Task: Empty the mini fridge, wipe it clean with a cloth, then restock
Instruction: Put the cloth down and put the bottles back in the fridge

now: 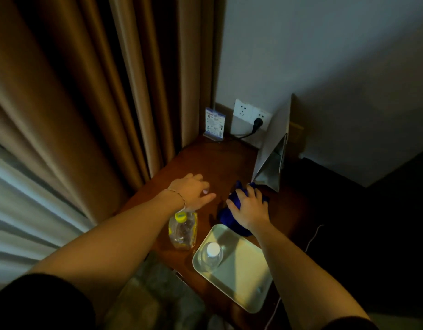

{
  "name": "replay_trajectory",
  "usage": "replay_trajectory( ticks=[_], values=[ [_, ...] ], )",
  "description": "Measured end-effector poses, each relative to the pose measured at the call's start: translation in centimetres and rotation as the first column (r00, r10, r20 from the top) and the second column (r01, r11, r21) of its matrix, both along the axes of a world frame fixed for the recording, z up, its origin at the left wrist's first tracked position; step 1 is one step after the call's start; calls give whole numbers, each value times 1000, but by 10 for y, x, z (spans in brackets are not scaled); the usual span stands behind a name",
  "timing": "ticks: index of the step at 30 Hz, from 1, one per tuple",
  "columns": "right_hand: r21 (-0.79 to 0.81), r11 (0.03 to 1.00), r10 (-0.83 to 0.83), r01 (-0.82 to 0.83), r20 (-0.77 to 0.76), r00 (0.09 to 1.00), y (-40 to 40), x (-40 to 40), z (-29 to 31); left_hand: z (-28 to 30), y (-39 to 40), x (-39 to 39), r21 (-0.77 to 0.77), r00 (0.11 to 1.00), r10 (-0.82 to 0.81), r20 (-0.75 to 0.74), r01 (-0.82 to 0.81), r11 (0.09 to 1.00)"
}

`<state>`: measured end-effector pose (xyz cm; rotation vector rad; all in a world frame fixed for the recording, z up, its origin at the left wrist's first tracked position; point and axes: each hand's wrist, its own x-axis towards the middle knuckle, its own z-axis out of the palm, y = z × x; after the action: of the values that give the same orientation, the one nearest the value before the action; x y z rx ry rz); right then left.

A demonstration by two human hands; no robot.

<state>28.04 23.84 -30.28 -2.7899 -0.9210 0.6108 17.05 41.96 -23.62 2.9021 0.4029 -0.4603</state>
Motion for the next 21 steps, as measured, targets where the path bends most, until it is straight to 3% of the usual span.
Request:
replay_trajectory(
  ticks=[12,17,21],
  values=[
    [110,992,37,-56,166,985,-10,-100,40,9,-12,-54,16,999,17,-31,-17,1000],
    [26,995,90,-96,173,981,-12,-139,37,-6,-26,-72,7,998,49,-43,-49,999],
    [-34,996,84,-80,125,989,-17,-156,26,-22,-31,-86,-37,995,94,36,-92,995]
  ],
)
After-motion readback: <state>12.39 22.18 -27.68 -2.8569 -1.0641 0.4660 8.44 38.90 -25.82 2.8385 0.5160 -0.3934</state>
